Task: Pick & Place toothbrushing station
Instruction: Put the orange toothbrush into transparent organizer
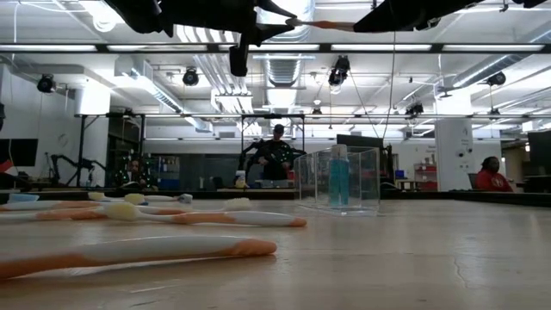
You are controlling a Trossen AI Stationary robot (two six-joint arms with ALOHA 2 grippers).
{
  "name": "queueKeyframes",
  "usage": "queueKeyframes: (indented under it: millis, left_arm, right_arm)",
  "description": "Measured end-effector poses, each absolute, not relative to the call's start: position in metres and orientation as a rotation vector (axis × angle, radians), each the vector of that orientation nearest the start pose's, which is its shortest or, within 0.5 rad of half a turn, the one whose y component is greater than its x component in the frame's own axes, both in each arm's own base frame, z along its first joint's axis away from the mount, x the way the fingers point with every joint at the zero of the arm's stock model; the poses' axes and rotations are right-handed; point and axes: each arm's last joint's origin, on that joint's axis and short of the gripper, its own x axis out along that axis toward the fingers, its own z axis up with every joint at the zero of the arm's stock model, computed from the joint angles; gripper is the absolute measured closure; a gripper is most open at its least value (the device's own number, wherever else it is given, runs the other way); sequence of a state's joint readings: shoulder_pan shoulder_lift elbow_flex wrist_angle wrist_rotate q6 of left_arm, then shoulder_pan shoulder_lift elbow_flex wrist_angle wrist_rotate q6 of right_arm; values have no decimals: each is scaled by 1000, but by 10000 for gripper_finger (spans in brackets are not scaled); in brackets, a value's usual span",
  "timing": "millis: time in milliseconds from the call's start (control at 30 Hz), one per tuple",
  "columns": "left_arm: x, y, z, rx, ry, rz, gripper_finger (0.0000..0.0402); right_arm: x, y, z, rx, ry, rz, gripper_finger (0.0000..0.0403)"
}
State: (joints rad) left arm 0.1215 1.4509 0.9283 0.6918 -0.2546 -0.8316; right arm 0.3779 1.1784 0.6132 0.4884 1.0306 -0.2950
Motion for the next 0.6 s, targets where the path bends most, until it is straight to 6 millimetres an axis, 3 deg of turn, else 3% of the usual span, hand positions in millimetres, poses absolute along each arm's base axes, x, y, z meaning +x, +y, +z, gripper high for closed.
queueKeyframes:
  millis: [333, 600]
  left_arm:
    - [322, 47, 310, -830, -303, 293, 322]
    - [322, 47, 310, -822, -304, 291, 355]
  right_arm:
    - [233, 66, 260, -355, 162, -631, 381]
    - [233, 66, 260, -359, 164, -630, 381]
